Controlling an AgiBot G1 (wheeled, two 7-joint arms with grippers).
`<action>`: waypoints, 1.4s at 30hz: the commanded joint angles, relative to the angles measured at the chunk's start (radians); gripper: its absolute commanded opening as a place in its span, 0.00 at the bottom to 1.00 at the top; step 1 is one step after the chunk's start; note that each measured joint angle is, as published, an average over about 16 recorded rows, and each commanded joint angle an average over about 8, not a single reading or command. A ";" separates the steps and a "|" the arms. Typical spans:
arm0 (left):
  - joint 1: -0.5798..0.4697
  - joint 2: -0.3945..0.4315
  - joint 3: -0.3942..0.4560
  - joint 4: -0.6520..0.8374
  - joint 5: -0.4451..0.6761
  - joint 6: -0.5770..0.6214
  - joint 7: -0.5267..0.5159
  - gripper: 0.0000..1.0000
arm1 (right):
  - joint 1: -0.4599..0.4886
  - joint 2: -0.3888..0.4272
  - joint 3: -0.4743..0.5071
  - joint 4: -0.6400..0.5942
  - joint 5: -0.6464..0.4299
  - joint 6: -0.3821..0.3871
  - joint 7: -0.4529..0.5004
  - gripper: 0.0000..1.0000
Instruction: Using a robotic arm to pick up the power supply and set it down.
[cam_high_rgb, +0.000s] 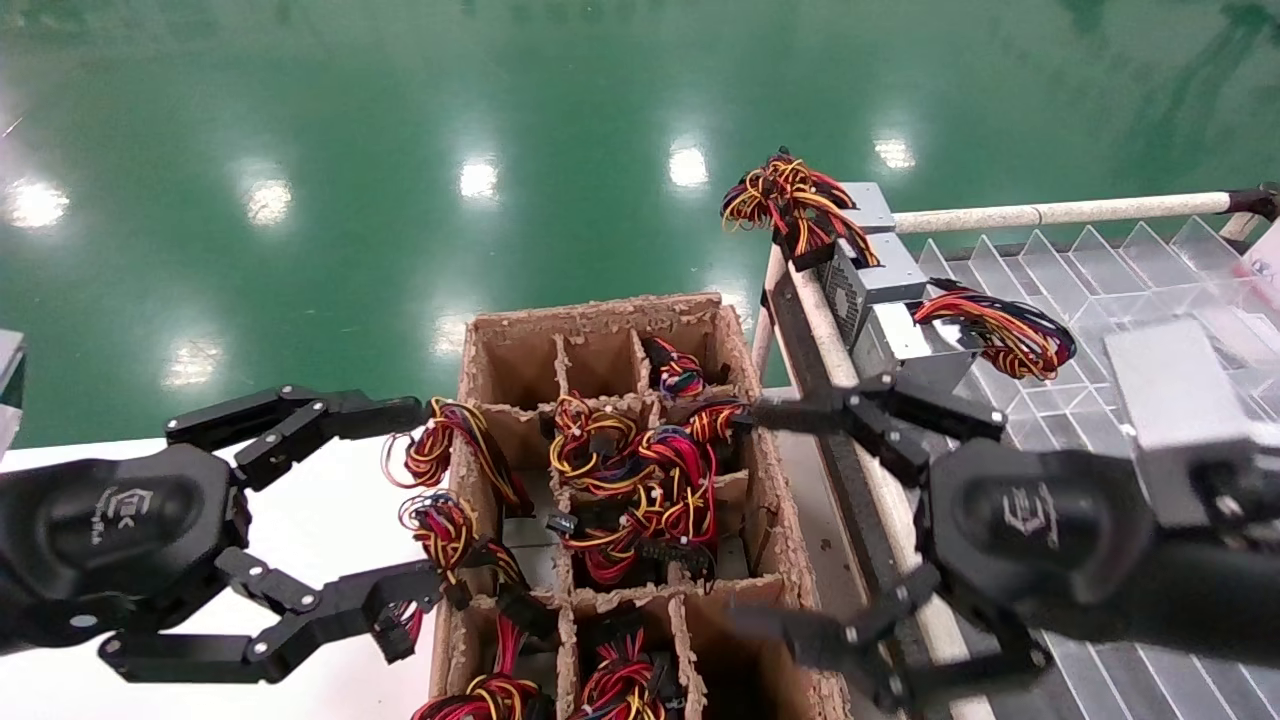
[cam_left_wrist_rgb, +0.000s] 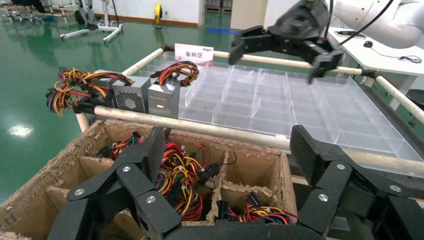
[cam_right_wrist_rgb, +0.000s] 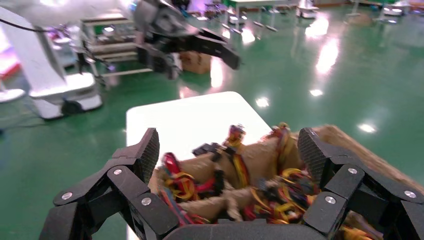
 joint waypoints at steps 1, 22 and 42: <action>0.000 0.000 0.000 0.000 0.000 0.000 0.000 1.00 | -0.015 -0.003 0.010 0.002 0.021 -0.022 -0.004 1.00; 0.000 0.000 0.000 0.000 0.000 0.000 0.000 1.00 | -0.042 -0.008 0.027 0.006 0.057 -0.057 -0.012 1.00; 0.000 0.000 0.000 0.000 0.000 0.000 0.000 1.00 | -0.037 -0.006 0.024 0.004 0.049 -0.051 -0.011 1.00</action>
